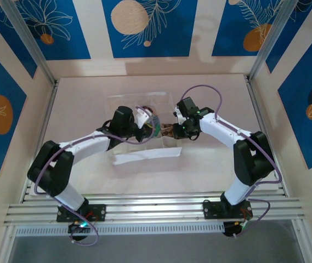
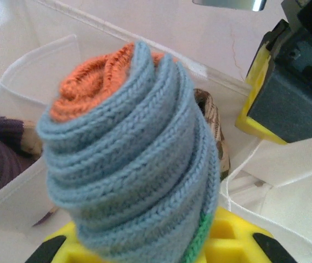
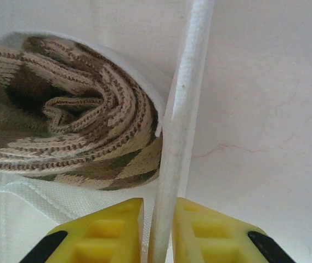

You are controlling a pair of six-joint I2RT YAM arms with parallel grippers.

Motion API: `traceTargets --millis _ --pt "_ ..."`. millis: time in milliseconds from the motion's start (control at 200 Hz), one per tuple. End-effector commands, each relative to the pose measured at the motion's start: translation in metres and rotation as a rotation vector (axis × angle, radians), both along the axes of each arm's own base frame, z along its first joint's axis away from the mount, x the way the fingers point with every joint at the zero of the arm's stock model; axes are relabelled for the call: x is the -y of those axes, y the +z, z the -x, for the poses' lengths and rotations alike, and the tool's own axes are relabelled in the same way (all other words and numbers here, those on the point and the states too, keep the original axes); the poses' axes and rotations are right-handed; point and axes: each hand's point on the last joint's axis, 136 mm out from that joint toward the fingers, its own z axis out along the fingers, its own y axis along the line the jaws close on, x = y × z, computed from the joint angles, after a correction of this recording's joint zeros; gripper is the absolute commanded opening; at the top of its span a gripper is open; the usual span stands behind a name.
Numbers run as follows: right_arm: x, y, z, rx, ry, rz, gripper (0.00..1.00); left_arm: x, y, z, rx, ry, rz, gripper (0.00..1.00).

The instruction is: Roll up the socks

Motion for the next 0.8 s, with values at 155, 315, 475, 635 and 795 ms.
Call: traceTargets --millis 155,315,475,635,795 --pt "-0.009 -0.001 0.006 -0.027 0.025 -0.009 0.21 0.014 -0.008 -0.012 -0.006 0.004 0.032 0.0" --pt "-0.01 -0.003 0.006 -0.032 0.026 -0.007 0.2 0.017 -0.02 -0.013 -0.025 0.014 0.025 0.0" --pt "-0.011 -0.003 0.005 -0.034 0.023 -0.007 0.2 0.011 -0.038 -0.019 -0.009 0.047 -0.028 0.0" --pt "-0.009 -0.003 0.005 -0.036 0.02 0.0 0.2 0.002 -0.053 -0.02 0.005 0.068 -0.077 0.0" --pt "-0.006 -0.004 0.004 -0.044 0.004 -0.004 0.2 -0.002 -0.056 -0.012 0.04 0.054 -0.066 0.05"
